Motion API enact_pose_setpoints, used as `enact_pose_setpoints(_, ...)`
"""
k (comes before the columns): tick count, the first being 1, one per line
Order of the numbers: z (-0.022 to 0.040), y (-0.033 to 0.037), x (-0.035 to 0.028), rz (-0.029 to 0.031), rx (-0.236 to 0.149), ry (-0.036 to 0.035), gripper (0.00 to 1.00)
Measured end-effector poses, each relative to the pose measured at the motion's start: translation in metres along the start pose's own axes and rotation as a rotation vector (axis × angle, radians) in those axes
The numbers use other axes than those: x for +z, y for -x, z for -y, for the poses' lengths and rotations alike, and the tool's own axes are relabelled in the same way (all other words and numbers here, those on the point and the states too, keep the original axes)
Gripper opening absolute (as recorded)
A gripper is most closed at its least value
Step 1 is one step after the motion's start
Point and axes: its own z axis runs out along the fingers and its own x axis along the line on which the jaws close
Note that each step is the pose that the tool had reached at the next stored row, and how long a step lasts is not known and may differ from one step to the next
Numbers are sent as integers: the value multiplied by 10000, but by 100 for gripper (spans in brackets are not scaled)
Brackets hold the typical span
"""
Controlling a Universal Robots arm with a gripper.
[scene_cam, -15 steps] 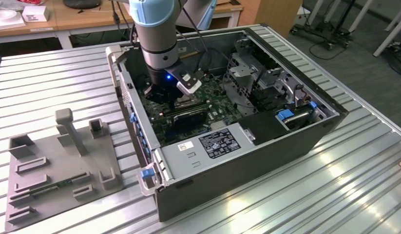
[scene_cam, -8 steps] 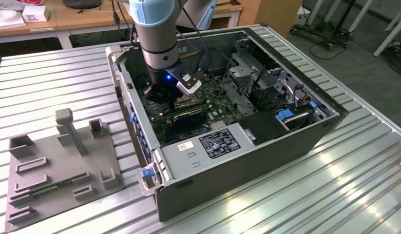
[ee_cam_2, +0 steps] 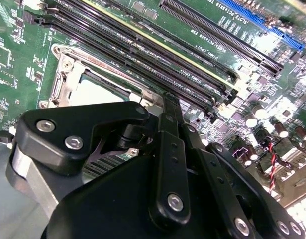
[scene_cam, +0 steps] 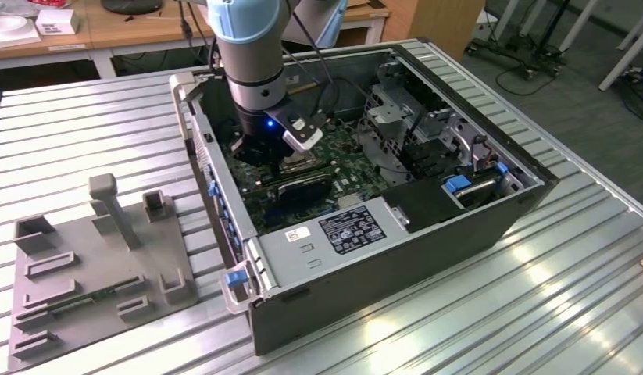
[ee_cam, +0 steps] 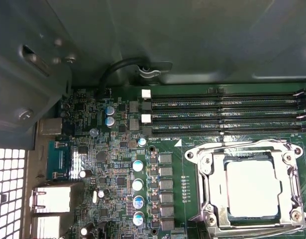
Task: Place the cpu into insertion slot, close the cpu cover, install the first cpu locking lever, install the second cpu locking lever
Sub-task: 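Install the second cpu locking lever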
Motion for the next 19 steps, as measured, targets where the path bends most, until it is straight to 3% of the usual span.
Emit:
enact_pose_setpoints(2,-3,0,2,4,5,7,10)
enact_pose_setpoints(3,-10,1,15,24,12,46,10)
enact_pose_setpoints(12,-7,0,4,6,14,22,10)
enact_pose_setpoints(19,-18,19,-119,-75,21,17,10)
